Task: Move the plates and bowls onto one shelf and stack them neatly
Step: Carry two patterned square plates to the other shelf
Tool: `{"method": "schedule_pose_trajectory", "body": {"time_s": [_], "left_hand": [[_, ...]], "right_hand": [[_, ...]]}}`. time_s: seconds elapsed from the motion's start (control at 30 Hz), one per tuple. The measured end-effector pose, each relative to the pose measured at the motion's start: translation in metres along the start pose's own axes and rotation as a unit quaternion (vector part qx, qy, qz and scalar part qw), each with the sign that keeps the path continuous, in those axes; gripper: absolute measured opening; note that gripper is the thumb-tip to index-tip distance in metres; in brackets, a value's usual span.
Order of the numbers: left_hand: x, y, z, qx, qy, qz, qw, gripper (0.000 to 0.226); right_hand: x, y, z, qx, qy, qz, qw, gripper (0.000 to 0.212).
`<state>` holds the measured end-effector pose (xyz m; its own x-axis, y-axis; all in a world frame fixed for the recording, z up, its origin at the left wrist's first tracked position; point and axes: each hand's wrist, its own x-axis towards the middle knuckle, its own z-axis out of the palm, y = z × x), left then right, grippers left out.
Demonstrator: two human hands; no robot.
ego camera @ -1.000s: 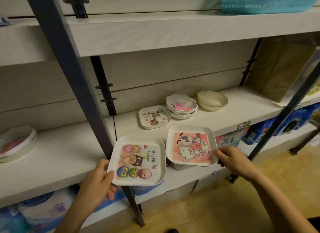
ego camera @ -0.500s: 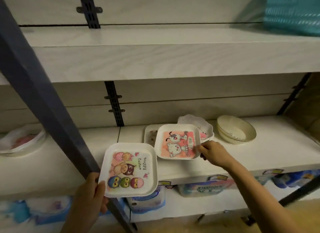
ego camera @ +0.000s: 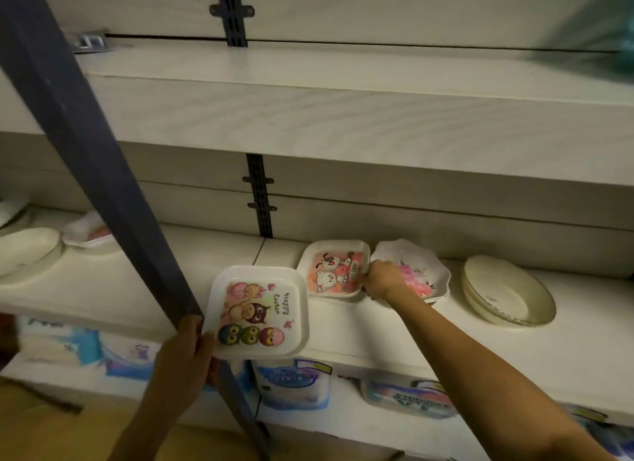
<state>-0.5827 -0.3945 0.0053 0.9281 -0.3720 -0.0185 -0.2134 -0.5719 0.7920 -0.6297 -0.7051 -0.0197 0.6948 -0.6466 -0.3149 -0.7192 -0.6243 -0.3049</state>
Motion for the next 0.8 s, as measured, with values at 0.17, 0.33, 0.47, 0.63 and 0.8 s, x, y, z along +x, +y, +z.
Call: {"method": "schedule_pose_trajectory", "body": {"time_s": [0.17, 0.33, 0.47, 0.63, 0.8], "left_hand": [[0.005, -0.001, 0.01, 0.02, 0.001, -0.013, 1.0, 0.004], [0.017, -0.001, 0.02, 0.046, -0.007, -0.035, 0.998, 0.011], [0.028, 0.004, 0.032, 0.06, -0.023, -0.005, 0.998, 0.005], [0.052, 0.012, 0.052, 0.028, -0.055, -0.008, 0.998, 0.003], [0.083, 0.025, 0.077, 0.023, -0.077, 0.015, 0.997, 0.006]], "right_hand": [[0.008, -0.003, 0.013, -0.008, -0.007, 0.013, 1.0, 0.024], [0.005, 0.002, 0.011, 0.005, 0.001, 0.023, 1.0, 0.022], [0.0, 0.013, 0.008, 0.018, -0.004, -0.004, 1.0, 0.021], [-0.026, 0.038, 0.001, 0.027, 0.021, -0.031, 0.999, 0.018], [-0.061, 0.061, -0.01, 0.076, 0.038, -0.028, 0.996, 0.023]]}}
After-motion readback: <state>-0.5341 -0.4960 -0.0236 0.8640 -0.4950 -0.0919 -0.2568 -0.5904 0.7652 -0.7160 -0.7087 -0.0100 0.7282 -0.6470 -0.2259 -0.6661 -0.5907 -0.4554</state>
